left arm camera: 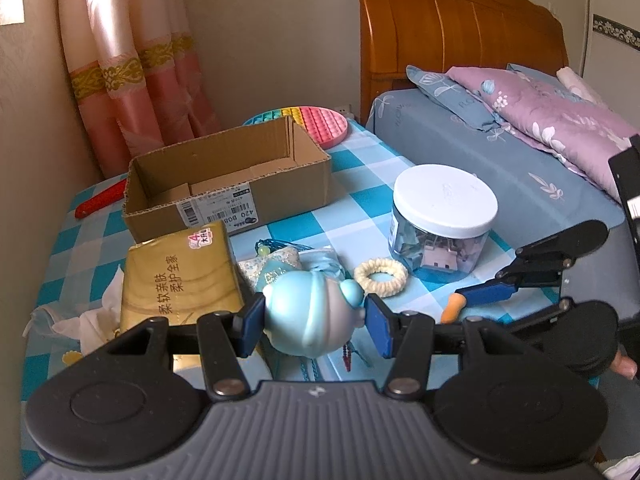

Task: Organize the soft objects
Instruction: 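Grasp the second orange earplug with the right gripper while the left holds the blue toy, then drop the blue toy into the cardboard box with the left gripper while the right carries the earplug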

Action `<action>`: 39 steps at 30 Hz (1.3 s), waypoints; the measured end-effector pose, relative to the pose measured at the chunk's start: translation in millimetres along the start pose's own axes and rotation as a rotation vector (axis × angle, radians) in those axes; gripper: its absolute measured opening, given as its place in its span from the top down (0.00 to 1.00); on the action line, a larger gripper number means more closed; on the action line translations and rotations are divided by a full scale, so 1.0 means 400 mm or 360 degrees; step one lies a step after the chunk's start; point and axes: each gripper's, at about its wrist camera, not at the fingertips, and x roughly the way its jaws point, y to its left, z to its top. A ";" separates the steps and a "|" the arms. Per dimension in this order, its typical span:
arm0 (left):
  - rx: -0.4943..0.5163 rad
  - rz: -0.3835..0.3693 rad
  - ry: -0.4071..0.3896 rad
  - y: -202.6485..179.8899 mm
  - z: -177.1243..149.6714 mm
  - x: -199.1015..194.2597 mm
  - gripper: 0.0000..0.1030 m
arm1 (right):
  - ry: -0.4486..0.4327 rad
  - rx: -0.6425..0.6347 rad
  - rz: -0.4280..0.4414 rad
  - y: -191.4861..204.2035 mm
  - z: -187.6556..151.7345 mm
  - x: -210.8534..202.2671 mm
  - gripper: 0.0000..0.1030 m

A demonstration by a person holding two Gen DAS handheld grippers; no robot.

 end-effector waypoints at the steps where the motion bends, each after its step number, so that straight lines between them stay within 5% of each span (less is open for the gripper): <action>1: 0.0005 -0.0001 0.0001 -0.001 -0.001 0.000 0.49 | 0.0003 0.0010 -0.0006 -0.003 0.000 0.000 0.69; 17: 0.0048 -0.0126 0.0095 0.017 0.008 -0.042 0.49 | -0.0056 -0.0008 -0.0005 0.024 0.033 -0.079 0.69; 28: 0.0071 -0.0126 0.0000 0.071 0.085 -0.076 0.49 | -0.0203 -0.0080 -0.0002 0.034 0.119 -0.149 0.69; 39: 0.0042 -0.0097 -0.0013 0.156 0.223 0.011 0.49 | -0.0300 -0.0125 0.0013 0.041 0.209 -0.145 0.69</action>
